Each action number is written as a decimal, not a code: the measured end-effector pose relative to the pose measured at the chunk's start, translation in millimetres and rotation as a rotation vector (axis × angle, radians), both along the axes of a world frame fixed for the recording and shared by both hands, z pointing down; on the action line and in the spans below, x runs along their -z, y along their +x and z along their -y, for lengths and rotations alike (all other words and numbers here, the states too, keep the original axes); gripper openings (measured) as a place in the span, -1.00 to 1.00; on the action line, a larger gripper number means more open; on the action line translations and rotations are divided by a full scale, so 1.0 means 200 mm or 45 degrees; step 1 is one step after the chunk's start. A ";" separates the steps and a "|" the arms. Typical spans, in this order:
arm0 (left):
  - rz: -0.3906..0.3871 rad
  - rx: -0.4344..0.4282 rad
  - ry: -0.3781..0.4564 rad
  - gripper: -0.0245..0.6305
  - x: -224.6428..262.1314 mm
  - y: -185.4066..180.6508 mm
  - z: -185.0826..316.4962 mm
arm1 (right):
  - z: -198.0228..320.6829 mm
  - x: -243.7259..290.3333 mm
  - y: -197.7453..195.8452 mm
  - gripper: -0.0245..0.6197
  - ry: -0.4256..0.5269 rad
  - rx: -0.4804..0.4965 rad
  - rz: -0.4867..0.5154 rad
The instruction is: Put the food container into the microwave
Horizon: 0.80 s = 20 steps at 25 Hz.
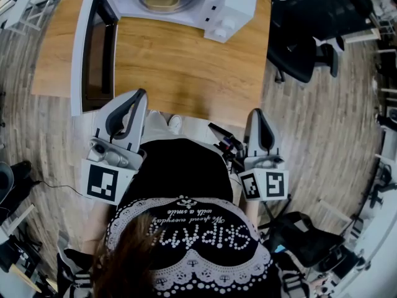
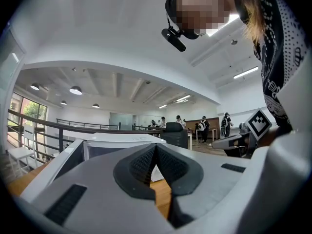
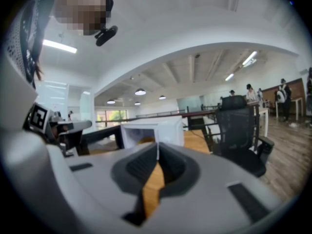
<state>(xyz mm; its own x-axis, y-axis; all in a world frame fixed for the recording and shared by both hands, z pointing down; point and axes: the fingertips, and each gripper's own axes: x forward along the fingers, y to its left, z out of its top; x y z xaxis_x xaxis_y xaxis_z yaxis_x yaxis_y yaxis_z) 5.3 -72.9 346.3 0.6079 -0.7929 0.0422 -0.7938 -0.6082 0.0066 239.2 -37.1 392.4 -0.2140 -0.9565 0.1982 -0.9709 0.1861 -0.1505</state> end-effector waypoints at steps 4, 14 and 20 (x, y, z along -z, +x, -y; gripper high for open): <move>-0.003 0.005 0.007 -0.84 0.00 -0.01 0.00 | 0.00 -0.01 -0.01 -0.82 0.000 0.006 -0.007; -0.009 0.008 0.016 -0.84 0.01 -0.03 0.00 | -0.01 -0.01 -0.03 -0.82 -0.006 0.018 -0.016; -0.023 0.002 0.023 -0.83 0.01 -0.03 -0.01 | -0.01 -0.01 -0.03 -0.82 -0.004 0.017 -0.023</move>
